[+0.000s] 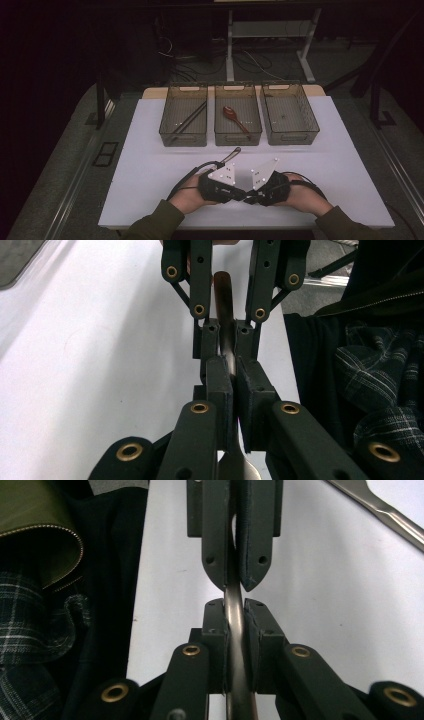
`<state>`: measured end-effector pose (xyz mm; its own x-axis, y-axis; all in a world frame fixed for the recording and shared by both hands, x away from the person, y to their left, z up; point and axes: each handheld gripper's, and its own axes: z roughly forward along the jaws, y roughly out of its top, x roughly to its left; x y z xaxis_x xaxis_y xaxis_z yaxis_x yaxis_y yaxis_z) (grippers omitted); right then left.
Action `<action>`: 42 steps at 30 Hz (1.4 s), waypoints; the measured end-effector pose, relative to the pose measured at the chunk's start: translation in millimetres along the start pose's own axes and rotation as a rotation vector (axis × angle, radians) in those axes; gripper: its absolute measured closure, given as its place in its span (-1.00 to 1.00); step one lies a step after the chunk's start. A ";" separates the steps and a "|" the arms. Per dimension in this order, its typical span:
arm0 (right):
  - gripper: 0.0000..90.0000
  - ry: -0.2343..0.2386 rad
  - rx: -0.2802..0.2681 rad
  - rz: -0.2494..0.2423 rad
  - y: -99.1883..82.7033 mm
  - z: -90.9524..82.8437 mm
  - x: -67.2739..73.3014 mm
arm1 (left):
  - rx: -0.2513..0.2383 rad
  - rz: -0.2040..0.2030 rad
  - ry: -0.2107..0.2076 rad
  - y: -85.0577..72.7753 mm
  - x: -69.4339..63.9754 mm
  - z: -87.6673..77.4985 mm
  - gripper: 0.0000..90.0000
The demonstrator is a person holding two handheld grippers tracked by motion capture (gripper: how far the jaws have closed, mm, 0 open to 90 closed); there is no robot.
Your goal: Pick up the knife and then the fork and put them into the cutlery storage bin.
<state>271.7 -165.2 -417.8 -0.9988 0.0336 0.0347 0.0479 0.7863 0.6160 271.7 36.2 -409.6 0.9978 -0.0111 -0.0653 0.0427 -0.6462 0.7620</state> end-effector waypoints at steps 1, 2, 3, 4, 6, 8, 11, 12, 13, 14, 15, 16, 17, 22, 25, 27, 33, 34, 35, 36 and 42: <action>0.77 0.006 0.003 -0.001 0.0 -0.1 0.1 | 0.000 0.005 -0.002 -0.2 0.1 0.4 0.86; 0.78 0.007 0.006 -0.001 -0.1 -0.1 0.5 | 0.000 0.007 -0.005 -0.5 0.3 0.6 0.86; 0.78 0.013 0.007 -0.001 -0.3 0.1 0.0 | 0.000 0.009 -0.009 -1.0 0.5 0.8 0.86; 0.78 0.018 0.007 0.003 -0.5 0.4 -0.1 | -0.001 0.010 -0.008 -1.4 0.9 0.8 0.85; 0.78 0.018 0.008 0.003 -0.4 0.6 -0.1 | -0.015 0.001 -0.019 -2.4 1.6 0.2 0.84; 0.78 0.020 0.012 0.006 -0.6 0.9 0.4 | -0.040 -0.006 -0.013 -3.0 3.0 -1.8 0.75; 0.78 0.007 0.019 0.016 -2.0 0.7 -0.9 | -0.066 -0.022 0.018 -4.6 5.3 -6.5 0.48; 0.78 0.002 0.020 0.022 -3.0 0.0 -1.8 | -0.074 -0.036 0.020 -5.3 5.9 -8.2 0.40; 0.78 -0.001 0.022 0.030 -3.5 -0.7 -1.9 | -0.091 -0.051 0.027 -6.3 6.7 -10.3 0.36; 0.78 -0.010 0.022 0.036 -4.5 -1.9 -2.8 | -0.108 -0.072 0.036 -7.5 6.5 -13.0 0.32; 0.78 -0.016 0.020 0.036 -5.5 -3.2 -4.2 | -0.121 -0.084 0.041 -8.9 7.3 -16.3 0.28; 0.78 -0.031 0.021 0.030 -6.6 -4.9 -5.9 | -0.135 -0.094 0.047 -10.4 8.0 -19.6 0.24; 0.78 -0.040 0.015 0.034 -7.6 -6.8 -7.1 | -0.151 -0.108 0.069 -12.9 8.3 -23.7 0.20; 0.78 -0.087 -0.009 0.079 -14.9 -20.9 -13.9 | -0.183 -0.158 0.144 -28.0 9.7 -41.3 -0.04; 0.78 -0.111 -0.033 0.111 -21.2 -31.1 -20.1 | -0.197 -0.204 0.204 -39.3 9.8 -52.3 -0.14; 0.78 -0.126 -0.042 0.145 -24.7 -37.1 -22.5 | -0.215 -0.238 0.247 -48.4 10.1 -60.4 -0.18; 0.78 -0.194 -0.103 0.250 -35.3 -54.4 -32.3 | -0.225 -0.297 0.342 -68.0 8.2 -72.9 -0.36; 0.78 -0.205 -0.109 0.265 -36.9 -56.9 -34.1 | -0.227 -0.303 0.360 -71.1 7.9 -74.2 -0.39; 0.78 -0.216 -0.115 0.282 -38.4 -59.1 -35.9 | -0.230 -0.311 0.377 -74.2 7.4 -74.9 -0.44; 0.78 -0.227 -0.121 0.293 -40.0 -61.5 -38.0 | -0.229 -0.320 0.392 -77.3 7.1 -75.3 -0.48; 0.78 -0.288 -0.166 0.355 -43.0 -77.1 -48.4 | -0.218 -0.371 0.475 -92.2 2.4 -78.1 -0.75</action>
<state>318.5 -248.3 -385.3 -0.8805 0.4702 0.0605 0.3633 0.5872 0.7233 274.1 155.4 -429.6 0.8264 0.5549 -0.0956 0.3490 -0.3715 0.8603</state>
